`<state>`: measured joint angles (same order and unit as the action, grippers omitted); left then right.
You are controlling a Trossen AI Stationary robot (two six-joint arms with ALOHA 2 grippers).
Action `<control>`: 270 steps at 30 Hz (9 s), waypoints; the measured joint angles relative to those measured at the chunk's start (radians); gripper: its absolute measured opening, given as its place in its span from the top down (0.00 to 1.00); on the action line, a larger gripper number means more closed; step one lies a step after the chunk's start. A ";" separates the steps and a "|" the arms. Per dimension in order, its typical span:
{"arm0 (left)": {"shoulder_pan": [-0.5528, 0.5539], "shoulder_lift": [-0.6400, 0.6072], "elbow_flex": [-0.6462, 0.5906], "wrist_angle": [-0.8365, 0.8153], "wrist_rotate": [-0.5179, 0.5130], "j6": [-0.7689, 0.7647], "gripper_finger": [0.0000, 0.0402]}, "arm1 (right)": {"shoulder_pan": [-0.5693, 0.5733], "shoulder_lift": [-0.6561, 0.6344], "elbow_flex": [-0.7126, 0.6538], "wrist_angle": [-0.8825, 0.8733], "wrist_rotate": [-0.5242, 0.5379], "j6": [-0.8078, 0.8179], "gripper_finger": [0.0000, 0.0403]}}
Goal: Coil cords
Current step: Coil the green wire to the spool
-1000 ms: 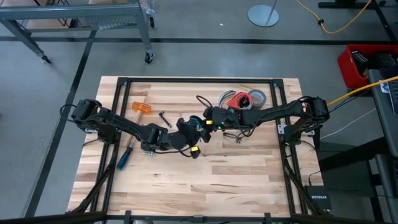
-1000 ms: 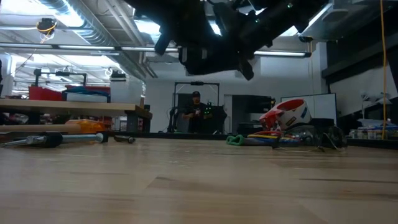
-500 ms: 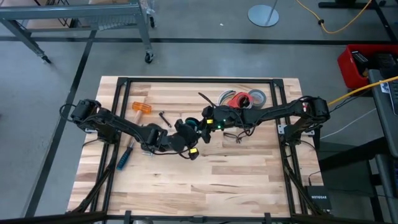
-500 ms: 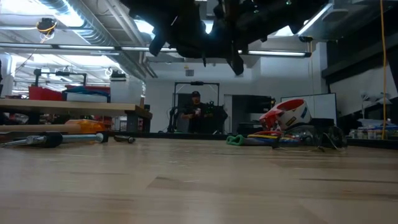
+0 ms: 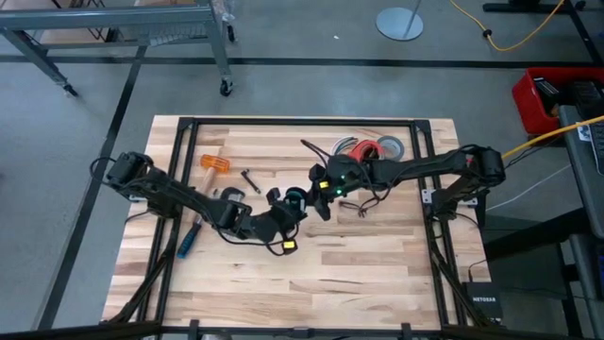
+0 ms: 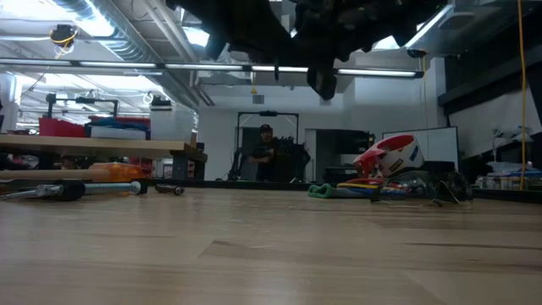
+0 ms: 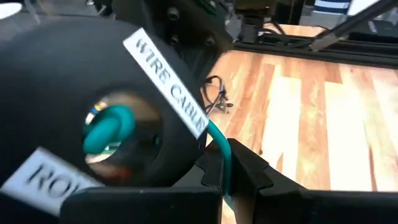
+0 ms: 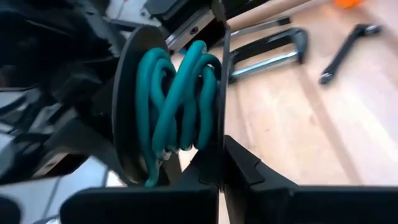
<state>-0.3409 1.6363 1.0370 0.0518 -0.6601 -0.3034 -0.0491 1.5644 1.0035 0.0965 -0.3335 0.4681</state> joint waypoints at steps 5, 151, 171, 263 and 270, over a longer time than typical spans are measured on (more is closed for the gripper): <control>-0.021 0.000 0.000 -0.002 -0.012 0.007 1.00 | -0.025 -0.033 0.000 -0.054 -0.057 0.000 0.99; 0.090 0.000 -0.003 -0.016 -0.083 -0.055 0.99 | -0.265 -0.051 0.000 -0.261 -0.490 -0.134 0.99; 0.077 -0.031 -0.003 -0.018 -0.017 -0.066 1.00 | -0.187 -0.052 0.001 -0.329 -0.430 -0.473 0.99; 0.034 -0.060 -0.002 0.026 0.133 0.075 0.99 | -0.067 -0.051 -0.001 -0.202 -0.317 -0.583 0.98; 0.035 -0.060 -0.002 0.010 0.137 0.076 0.95 | -0.050 -0.051 -0.001 -0.201 -0.307 -0.610 0.98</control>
<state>-0.3061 1.5768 1.0351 0.0622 -0.5228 -0.2276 -0.0989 1.5135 1.0023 -0.1047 -0.6408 -0.1414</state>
